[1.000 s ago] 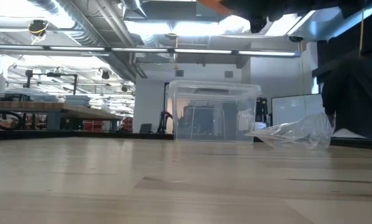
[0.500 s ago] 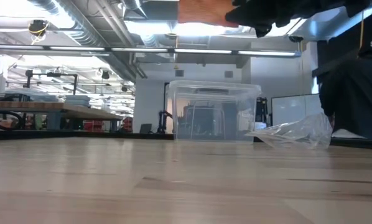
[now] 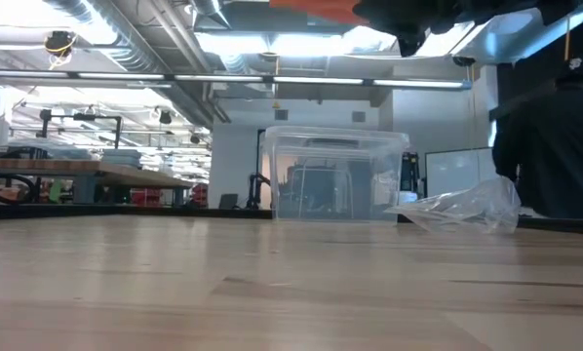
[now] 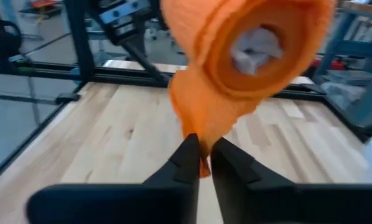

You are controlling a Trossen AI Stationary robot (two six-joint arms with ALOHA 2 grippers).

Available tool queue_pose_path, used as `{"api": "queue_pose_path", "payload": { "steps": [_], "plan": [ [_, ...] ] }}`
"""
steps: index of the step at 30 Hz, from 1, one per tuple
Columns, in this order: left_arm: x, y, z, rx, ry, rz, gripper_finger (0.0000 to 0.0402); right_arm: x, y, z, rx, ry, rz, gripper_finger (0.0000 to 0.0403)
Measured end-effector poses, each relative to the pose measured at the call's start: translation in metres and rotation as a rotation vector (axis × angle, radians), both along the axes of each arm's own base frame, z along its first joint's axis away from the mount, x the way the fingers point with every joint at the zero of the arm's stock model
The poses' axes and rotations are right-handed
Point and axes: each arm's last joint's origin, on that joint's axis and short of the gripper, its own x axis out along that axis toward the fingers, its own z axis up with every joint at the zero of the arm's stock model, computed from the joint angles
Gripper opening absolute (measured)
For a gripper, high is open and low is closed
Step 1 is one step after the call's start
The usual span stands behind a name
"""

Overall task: Roll bandage
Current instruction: Roll the orange bandage

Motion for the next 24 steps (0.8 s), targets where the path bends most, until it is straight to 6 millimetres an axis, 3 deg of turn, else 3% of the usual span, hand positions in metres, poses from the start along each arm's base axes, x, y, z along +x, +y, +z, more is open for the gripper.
{"api": "queue_pose_path", "payload": {
  "steps": [11, 19, 24],
  "plan": [
    [0.0, -0.001, 0.0, -0.02, -0.005, -0.003, 0.0004, 0.0, -0.003, -0.001, -0.04, 0.011, -0.082, 0.0133],
    [0.0, -0.001, 0.0, -0.033, -0.012, -0.004, 0.0004, -0.009, -0.005, -0.011, -0.096, 0.155, -0.091, 0.0145],
    [0.0, -0.001, 0.001, -0.048, -0.017, -0.011, 0.0004, -0.016, -0.01, -0.034, -0.063, 0.067, -0.087, 0.0145]
  ]
}}
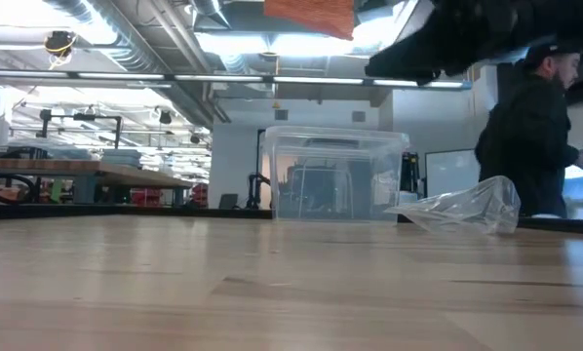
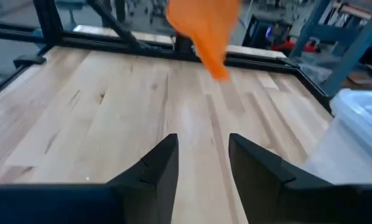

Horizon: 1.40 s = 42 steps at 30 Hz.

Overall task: Roll bandage
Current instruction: Roll the orange bandage

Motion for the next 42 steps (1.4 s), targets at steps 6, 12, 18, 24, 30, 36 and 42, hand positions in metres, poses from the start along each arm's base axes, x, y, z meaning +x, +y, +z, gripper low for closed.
{"api": "queue_pose_path", "payload": {
  "steps": [6, 12, 18, 24, 30, 36, 42],
  "plan": [
    [0.0, -0.001, 0.0, 0.0, 0.0, -0.007, 0.0004, -0.011, -0.014, -0.004, 0.127, -0.282, 0.044, 0.0145],
    [0.0, -0.001, 0.0, 0.0, 0.0, -0.008, 0.0004, 0.0, -0.013, 0.007, 0.173, -0.336, 0.115, 0.0145],
    [0.0, -0.001, 0.0, -0.005, -0.002, -0.008, 0.0004, 0.013, -0.01, 0.016, 0.138, -0.309, 0.139, 0.0145],
    [0.0, -0.002, 0.0, -0.008, -0.006, -0.009, 0.0004, 0.024, -0.011, 0.007, 0.113, -0.25, 0.109, 0.0145],
    [-0.001, -0.004, 0.002, -0.008, -0.021, -0.022, 0.0004, 0.03, -0.011, 0.007, 0.091, -0.249, 0.107, 0.0137],
    [-0.001, -0.004, 0.002, -0.006, -0.017, -0.022, 0.0004, 0.03, -0.009, 0.009, 0.086, -0.262, 0.137, 0.0091],
    [-0.001, -0.004, 0.001, -0.003, -0.01, -0.022, 0.0004, 0.03, -0.009, 0.009, 0.193, -0.266, 0.139, 0.0084]
  ]
}}
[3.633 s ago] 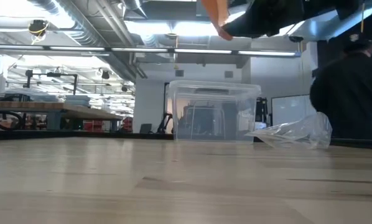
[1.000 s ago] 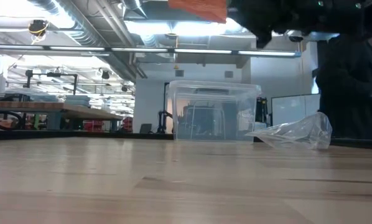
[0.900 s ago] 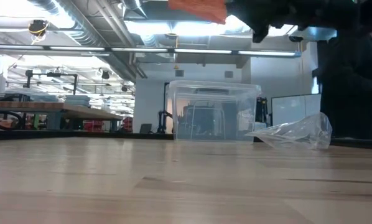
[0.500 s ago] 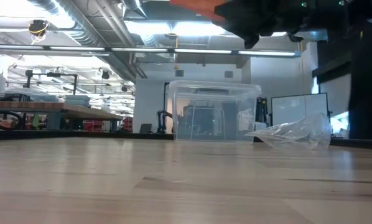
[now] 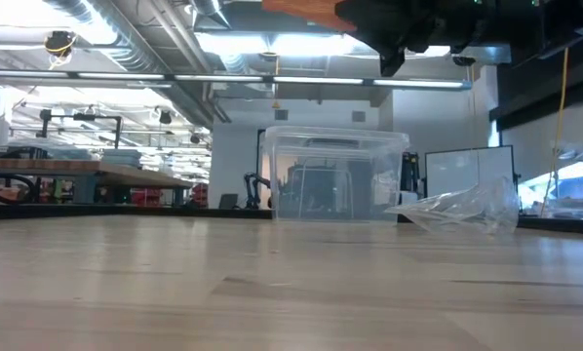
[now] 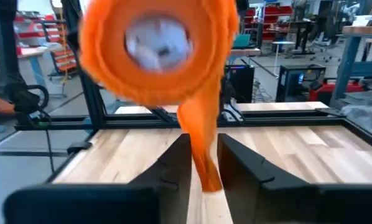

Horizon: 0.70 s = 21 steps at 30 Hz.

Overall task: Roll bandage
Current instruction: Roll the orange bandage

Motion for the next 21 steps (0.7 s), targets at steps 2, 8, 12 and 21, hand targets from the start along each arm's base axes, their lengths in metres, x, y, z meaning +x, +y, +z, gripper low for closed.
{"api": "queue_pose_path", "payload": {
  "steps": [2, 8, 12, 21],
  "plan": [
    [0.0, 0.0, 0.0, 0.0, 0.0, 0.0, 0.0004, -0.0006, 0.0003, 0.0008, 0.01, 0.001, 0.015, 0.0098],
    [0.0, 0.0, 0.0001, 0.0, -0.001, 0.0, 0.0004, -0.0018, 0.0, 0.0045, 0.0, -0.022, 0.008, 0.0147],
    [0.0, 0.0, 0.0007, -0.003, -0.007, 0.0, 0.0004, -0.0018, -0.0009, 0.0036, -0.026, -0.014, -0.018, 0.0143],
    [0.0, 0.0, 0.0009, -0.009, -0.01, 0.0, 0.0004, -0.0018, -0.0008, 0.002, -0.114, -0.005, -0.018, 0.0011]
  ]
}}
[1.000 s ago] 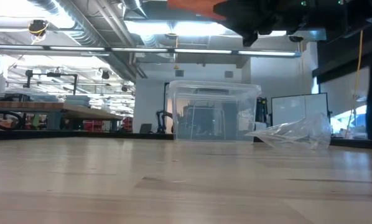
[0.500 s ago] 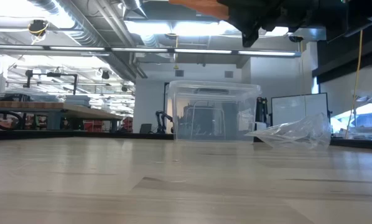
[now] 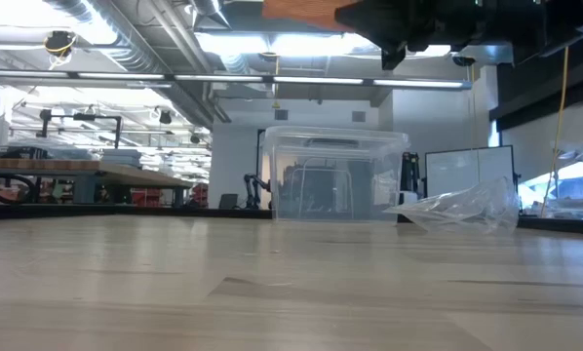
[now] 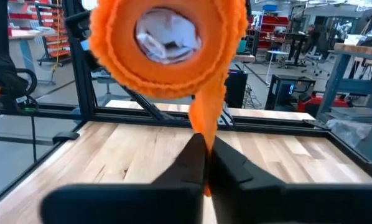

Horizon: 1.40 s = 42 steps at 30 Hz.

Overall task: Roll bandage
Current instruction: Roll the orange bandage

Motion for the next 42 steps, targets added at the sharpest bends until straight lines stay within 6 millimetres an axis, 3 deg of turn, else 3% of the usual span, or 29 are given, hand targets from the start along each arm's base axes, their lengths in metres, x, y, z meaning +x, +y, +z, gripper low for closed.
{"api": "queue_pose_path", "payload": {
  "steps": [7, 22, 31, 36, 42],
  "plan": [
    [-0.002, 0.001, 0.002, 0.026, 0.0, 0.009, 0.0004, -0.002, 0.002, -0.005, -0.006, 0.066, 0.011, 0.0005],
    [-0.002, 0.012, 0.007, 0.041, -0.006, 0.046, 0.0004, -0.018, 0.031, 0.011, 0.075, 0.047, 0.163, 0.0004],
    [-0.002, 0.009, 0.008, 0.018, -0.025, -0.029, 0.0004, -0.015, 0.028, 0.018, 0.094, 0.027, 0.039, 0.0018],
    [-0.002, 0.009, 0.008, 0.021, -0.023, -0.031, 0.0004, -0.015, 0.026, 0.018, 0.111, 0.025, -0.041, 0.0044],
    [-0.002, 0.009, 0.008, 0.026, -0.02, -0.031, 0.0004, -0.015, 0.024, 0.012, 0.06, 0.083, -0.084, 0.0117]
  ]
}}
